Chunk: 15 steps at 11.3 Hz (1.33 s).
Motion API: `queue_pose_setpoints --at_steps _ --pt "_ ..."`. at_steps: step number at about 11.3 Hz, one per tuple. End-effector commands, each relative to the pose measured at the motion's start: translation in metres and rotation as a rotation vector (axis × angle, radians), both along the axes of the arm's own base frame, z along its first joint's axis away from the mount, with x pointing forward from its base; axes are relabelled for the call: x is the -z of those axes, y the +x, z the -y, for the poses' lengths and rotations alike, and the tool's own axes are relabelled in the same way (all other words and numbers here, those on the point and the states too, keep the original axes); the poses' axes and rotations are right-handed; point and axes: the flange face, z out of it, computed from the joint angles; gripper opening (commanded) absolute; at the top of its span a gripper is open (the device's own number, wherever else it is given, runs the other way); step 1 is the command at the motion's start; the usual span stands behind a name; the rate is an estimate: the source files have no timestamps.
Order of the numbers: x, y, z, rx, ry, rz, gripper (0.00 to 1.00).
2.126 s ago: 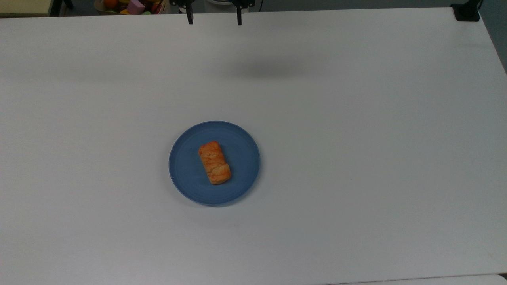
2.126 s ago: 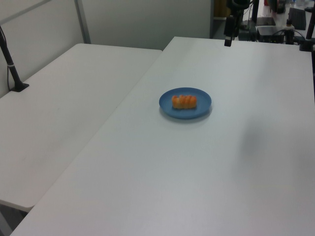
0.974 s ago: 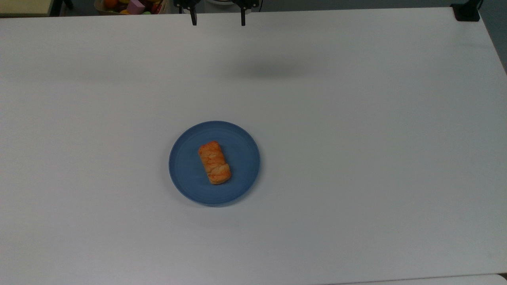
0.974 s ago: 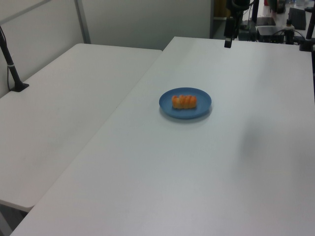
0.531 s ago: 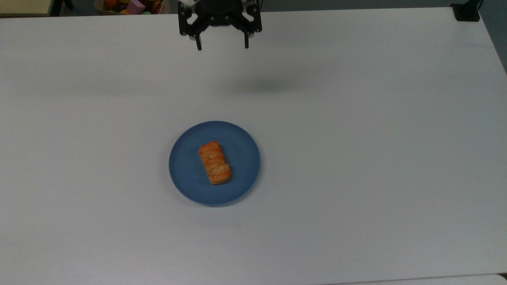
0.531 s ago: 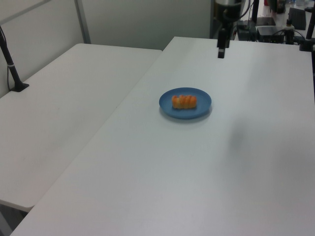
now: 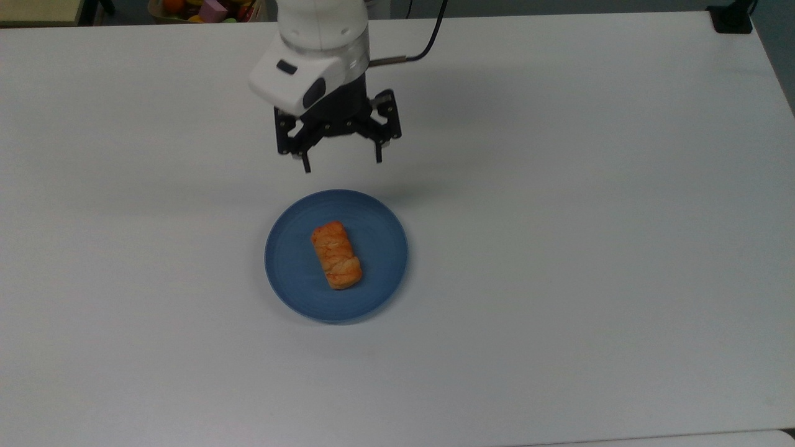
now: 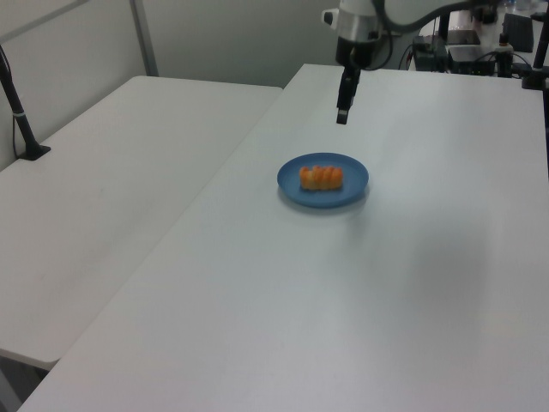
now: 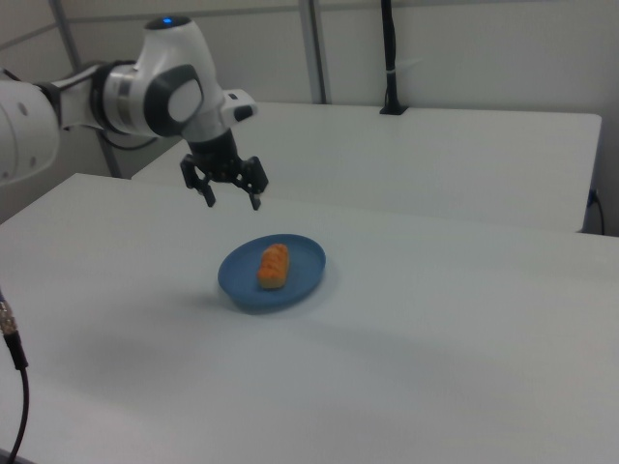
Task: Put the bread on the table
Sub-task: 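Lower the open gripper over the orange bread roll on the plate, then close the gripper on the bread roll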
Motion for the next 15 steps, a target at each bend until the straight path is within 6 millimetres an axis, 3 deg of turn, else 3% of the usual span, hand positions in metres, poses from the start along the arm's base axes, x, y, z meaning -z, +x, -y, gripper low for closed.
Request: queue_pose_setpoints --at_steps 1,6,10,15 --pt "0.042 0.025 0.011 -0.059 0.019 0.029 1.00" --pt "0.118 0.046 0.013 -0.063 0.005 0.025 1.00" --pt "0.163 0.056 0.013 -0.068 -0.009 0.030 1.00" --pt "0.179 0.055 0.009 -0.084 -0.033 0.013 1.00"
